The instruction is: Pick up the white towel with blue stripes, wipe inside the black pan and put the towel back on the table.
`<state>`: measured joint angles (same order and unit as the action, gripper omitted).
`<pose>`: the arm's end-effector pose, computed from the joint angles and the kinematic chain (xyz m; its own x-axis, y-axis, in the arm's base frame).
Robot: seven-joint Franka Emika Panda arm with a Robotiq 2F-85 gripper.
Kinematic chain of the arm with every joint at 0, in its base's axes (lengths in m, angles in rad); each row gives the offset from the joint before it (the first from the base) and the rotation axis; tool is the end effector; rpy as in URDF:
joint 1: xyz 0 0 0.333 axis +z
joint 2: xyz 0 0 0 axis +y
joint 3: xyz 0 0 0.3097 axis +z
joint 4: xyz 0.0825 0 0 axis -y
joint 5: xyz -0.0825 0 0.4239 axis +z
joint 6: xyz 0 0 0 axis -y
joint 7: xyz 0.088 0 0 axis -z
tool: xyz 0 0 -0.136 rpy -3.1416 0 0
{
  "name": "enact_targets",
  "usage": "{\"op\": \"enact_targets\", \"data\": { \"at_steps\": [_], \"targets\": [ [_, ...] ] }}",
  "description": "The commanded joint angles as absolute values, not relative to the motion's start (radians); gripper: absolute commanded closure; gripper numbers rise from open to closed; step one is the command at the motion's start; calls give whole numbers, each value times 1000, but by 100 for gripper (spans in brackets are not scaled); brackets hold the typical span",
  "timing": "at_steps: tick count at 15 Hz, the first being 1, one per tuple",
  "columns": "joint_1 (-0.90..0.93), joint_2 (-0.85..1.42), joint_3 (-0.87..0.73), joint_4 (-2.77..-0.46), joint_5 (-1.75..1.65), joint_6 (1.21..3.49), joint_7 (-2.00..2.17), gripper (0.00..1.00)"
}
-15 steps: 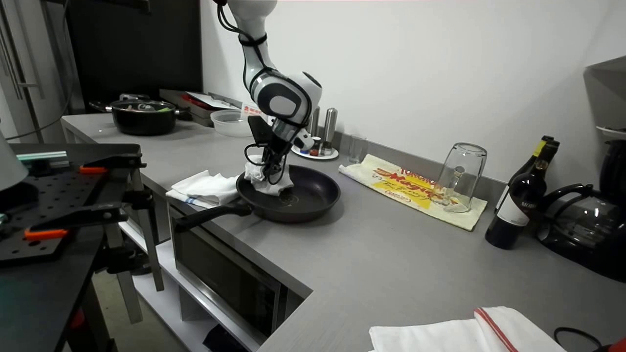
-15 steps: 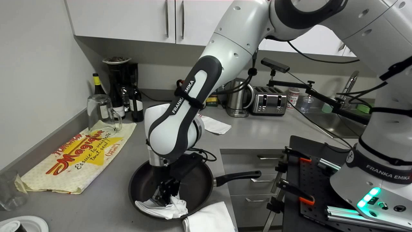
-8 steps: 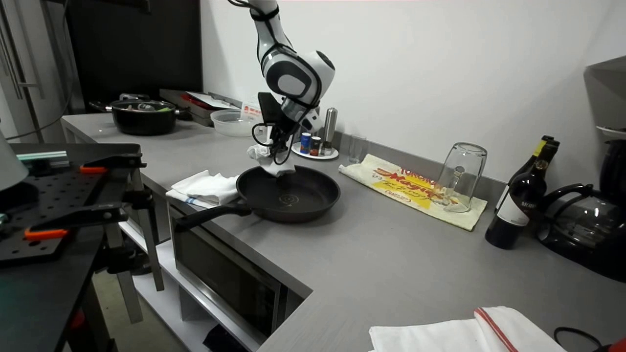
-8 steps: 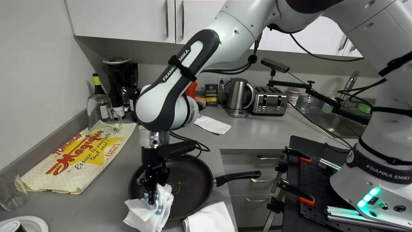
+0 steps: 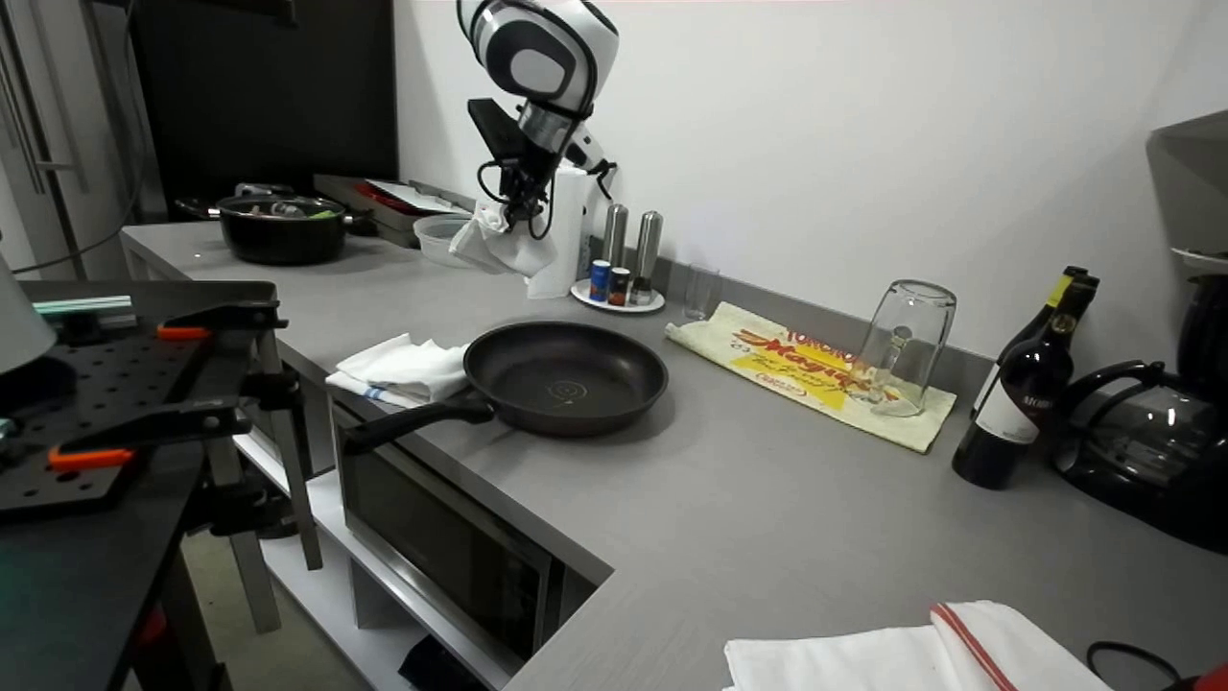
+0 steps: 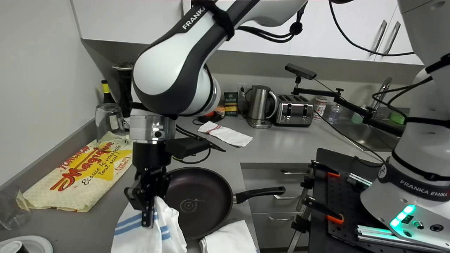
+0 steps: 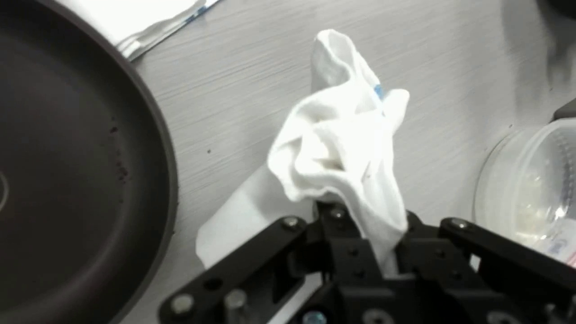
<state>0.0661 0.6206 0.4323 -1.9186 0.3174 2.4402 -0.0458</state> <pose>0.5595 0.3173 0.1275 0.9624 0.2468 -0.1138 0.1786 -0.8899 -0.4196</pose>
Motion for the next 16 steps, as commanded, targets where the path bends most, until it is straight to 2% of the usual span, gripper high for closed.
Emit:
{"op": "enact_targets", "data": {
  "at_steps": [1,4,8,16],
  "targets": [
    [126,520,461,-2062,370,2518,-121,97],
    [188,515,468,-2136,358,2652,-125,97],
    [266,549,448,-2218,284,2938,-96,97],
    [411,668,231,-2225,79,3175,-17,97]
  ]
}}
